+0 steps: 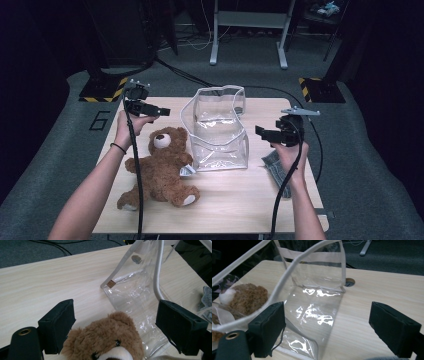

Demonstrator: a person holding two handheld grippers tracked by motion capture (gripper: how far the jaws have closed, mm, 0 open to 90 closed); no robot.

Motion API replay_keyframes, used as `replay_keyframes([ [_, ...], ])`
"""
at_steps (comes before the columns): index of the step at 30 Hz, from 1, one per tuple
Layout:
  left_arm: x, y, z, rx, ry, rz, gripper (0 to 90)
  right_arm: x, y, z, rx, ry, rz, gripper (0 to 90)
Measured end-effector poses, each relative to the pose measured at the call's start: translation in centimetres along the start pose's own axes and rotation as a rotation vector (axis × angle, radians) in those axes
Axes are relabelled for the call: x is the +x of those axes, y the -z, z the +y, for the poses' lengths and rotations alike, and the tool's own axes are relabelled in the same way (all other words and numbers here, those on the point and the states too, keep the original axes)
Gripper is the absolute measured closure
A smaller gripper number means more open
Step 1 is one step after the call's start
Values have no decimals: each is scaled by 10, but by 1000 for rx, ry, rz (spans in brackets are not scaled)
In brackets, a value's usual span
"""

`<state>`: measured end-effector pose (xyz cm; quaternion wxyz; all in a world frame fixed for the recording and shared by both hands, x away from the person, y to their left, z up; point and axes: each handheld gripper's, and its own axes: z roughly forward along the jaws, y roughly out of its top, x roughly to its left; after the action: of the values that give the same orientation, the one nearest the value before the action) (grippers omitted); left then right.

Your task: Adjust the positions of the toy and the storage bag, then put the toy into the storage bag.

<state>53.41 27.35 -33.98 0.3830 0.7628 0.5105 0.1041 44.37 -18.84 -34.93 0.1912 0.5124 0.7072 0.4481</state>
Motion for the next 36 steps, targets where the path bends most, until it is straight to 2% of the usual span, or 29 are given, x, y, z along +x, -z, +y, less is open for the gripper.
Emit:
replay_keyframes([
  [4, 3, 2, -13, 23, -11, -4, 139, -10, 5, -22, 15, 4, -38, 100],
  [6, 2, 2, -18, 23, -3, 0, 131, -14, 3, -36, 39, 3, -59, 79],
  [10, 1, 3, -30, 24, 12, -1, 118, -20, -4, -64, 68, -5, -72, 55],
  [11, 0, 3, -32, 23, 13, -5, 115, -20, -7, -74, 81, 1, -90, 50],
  [16, 1, 3, -47, 43, 19, -6, 107, -25, -18, -108, 101, -5, -123, 38],
  [18, 2, 2, -51, 46, 34, -1, 101, -27, -21, -119, 103, -11, -134, 38],
  [20, 3, 1, -55, 48, 43, 1, 100, -28, -24, -126, 117, -12, -142, 37],
  [23, 5, 0, -61, 54, 52, -3, 99, -29, -29, -135, 131, 27, -182, 34],
  [26, 6, -1, -67, 65, 47, -2, 98, -31, -32, -142, 133, 10, -192, 28],
  [28, 7, 0, -70, 67, 59, -6, 95, -33, -33, -146, 134, 2, -195, 26],
  [30, 6, 0, -72, 77, 63, -9, 91, -35, -34, -148, 136, 11, -211, 24],
  [36, -2, -4, -81, 105, 84, -14, 59, -36, -39, -155, 140, -9, -230, 21],
])
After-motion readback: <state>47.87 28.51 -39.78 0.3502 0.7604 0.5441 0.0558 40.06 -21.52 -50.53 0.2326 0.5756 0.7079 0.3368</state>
